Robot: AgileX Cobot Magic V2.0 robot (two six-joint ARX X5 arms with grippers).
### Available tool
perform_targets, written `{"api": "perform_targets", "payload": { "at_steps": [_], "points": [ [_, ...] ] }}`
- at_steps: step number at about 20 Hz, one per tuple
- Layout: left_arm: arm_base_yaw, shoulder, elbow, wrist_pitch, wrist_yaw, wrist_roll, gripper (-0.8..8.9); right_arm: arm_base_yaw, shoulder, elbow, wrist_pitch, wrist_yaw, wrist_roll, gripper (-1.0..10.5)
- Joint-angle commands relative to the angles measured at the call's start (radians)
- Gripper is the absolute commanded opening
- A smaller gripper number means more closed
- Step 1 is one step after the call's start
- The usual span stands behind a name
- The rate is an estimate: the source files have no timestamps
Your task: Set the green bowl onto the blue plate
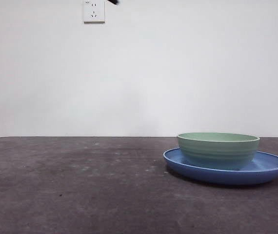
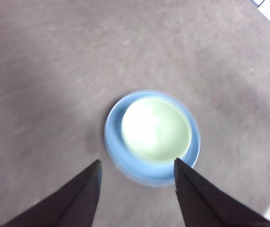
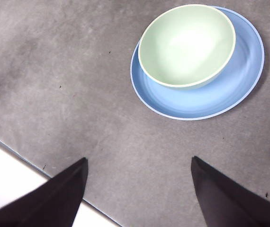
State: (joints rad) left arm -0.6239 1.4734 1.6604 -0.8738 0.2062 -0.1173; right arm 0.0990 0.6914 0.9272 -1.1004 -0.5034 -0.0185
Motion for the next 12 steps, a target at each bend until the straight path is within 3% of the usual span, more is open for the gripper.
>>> {"api": "perform_targets", "payload": {
  "at_steps": [1,4,9,12],
  "points": [
    [0.014,-0.085,-0.124,0.005,0.0,0.032,2.5,0.003,0.006,0.019,0.008,-0.001,0.009,3.5],
    [0.024,-0.248,-0.326,0.032,0.021,0.064,2.49,0.003,0.006,0.019,0.007,-0.001,0.008,3.5],
    [0.022,-0.457,-0.597,0.082,0.2,0.074,2.48,0.003,0.006,0.019,0.007,-0.001,0.008,3.5],
    [0.021,-0.511,-0.658,0.076,0.288,0.08,2.48,0.003,0.006,0.019,0.007,-0.001,0.008,3.5]
  ]
}}
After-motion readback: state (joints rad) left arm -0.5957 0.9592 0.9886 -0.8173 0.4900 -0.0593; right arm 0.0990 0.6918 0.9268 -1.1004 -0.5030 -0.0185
